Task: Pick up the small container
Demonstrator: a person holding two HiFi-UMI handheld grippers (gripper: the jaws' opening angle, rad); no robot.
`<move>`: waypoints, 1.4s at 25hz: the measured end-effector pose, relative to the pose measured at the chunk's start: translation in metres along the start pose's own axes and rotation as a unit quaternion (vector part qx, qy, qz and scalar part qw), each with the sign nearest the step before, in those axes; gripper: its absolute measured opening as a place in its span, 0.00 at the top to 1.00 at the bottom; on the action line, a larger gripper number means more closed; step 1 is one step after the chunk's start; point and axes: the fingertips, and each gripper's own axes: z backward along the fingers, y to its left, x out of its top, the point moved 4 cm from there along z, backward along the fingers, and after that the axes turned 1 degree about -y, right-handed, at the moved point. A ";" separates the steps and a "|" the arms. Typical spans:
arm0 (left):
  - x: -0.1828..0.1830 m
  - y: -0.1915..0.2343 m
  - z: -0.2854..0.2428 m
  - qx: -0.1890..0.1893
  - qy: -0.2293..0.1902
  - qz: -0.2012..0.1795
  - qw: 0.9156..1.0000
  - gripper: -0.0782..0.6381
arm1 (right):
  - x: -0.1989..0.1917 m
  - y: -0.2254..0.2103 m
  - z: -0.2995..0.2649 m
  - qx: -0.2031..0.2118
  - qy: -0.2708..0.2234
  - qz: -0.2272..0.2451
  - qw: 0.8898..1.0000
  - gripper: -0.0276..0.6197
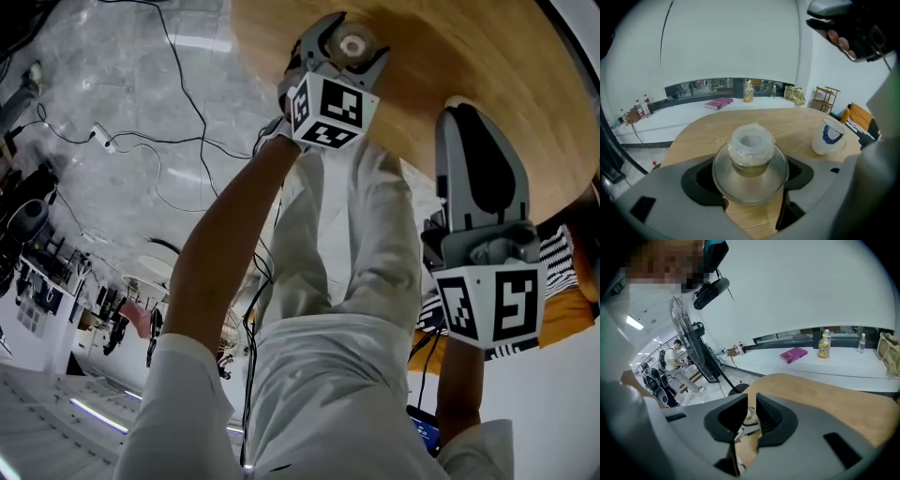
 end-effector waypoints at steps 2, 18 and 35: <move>0.006 -0.003 0.011 -0.001 -0.005 -0.010 1.000 0.42 | 0.004 0.004 0.005 -0.004 -0.005 0.001 1.000 0.86; 0.047 -0.018 0.100 -0.030 -0.024 -0.050 0.998 0.42 | 0.030 0.049 0.049 -0.017 -0.052 0.023 0.998 0.86; 0.101 -0.014 0.196 -0.016 -0.069 -0.014 0.997 0.42 | 0.062 0.104 0.102 -0.027 -0.083 0.059 0.994 0.86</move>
